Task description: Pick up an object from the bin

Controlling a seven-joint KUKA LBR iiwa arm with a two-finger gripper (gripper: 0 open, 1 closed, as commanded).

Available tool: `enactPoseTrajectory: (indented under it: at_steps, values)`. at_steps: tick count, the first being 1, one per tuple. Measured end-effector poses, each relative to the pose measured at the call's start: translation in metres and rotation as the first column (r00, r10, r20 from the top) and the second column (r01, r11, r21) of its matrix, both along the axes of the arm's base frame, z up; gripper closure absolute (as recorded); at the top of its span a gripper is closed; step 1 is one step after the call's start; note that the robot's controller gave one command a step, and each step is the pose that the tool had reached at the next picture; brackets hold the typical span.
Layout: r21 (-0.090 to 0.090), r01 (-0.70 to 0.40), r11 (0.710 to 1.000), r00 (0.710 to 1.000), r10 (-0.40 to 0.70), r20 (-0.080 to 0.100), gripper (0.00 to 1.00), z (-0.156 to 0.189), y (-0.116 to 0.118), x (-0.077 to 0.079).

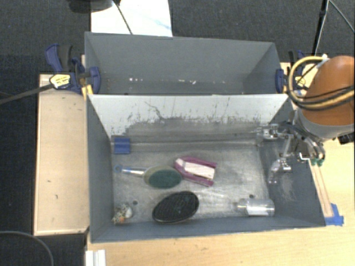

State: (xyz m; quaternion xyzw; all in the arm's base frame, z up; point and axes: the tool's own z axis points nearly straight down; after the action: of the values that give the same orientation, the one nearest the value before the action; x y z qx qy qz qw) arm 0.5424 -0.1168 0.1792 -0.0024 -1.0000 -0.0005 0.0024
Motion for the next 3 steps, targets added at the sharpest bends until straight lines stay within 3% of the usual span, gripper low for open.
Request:
enactPoseTrajectory:
  at_steps: [1,2,3]
  values:
    - [0.004,-0.131,0.991,0.991,0.131,0.002,0.00,-0.047,0.082,-0.017]
    - [0.001,-0.167,0.986,0.986,0.167,0.010,0.00,-0.106,0.126,0.037]
    - [0.001,-0.070,0.998,0.998,0.070,0.006,0.00,-0.107,0.192,0.023]
